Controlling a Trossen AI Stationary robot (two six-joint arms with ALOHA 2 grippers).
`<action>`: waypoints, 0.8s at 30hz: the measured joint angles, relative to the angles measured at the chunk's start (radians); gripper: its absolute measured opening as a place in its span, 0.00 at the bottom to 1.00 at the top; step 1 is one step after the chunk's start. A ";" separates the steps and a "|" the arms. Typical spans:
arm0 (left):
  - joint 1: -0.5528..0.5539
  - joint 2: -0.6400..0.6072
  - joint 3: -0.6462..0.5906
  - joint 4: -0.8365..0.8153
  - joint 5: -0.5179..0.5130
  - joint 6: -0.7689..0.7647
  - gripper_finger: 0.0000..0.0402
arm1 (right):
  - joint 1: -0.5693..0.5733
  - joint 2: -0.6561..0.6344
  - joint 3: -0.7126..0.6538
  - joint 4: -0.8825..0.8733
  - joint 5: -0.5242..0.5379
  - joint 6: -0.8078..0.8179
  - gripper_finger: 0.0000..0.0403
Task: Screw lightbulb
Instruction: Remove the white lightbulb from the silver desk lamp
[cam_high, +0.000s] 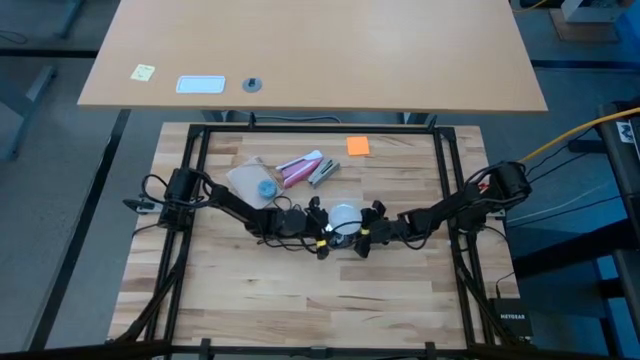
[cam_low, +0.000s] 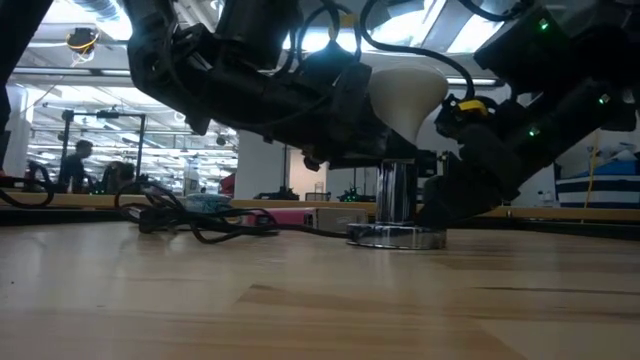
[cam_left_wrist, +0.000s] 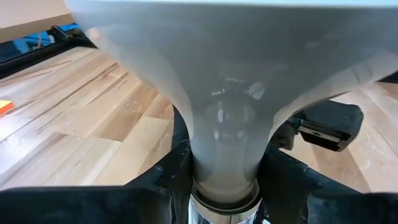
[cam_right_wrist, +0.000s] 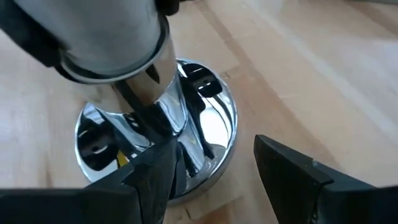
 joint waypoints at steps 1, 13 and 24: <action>0.000 0.000 0.000 -0.002 -0.012 0.001 0.35 | 0.000 0.001 0.002 0.003 -0.008 0.002 0.56; 0.000 -0.002 -0.002 -0.009 -0.063 0.000 0.35 | 0.039 0.005 0.050 -0.017 -0.032 0.030 0.56; 0.006 -0.002 0.007 -0.006 -0.102 0.003 0.35 | 0.125 0.009 0.062 0.010 -0.095 0.157 0.56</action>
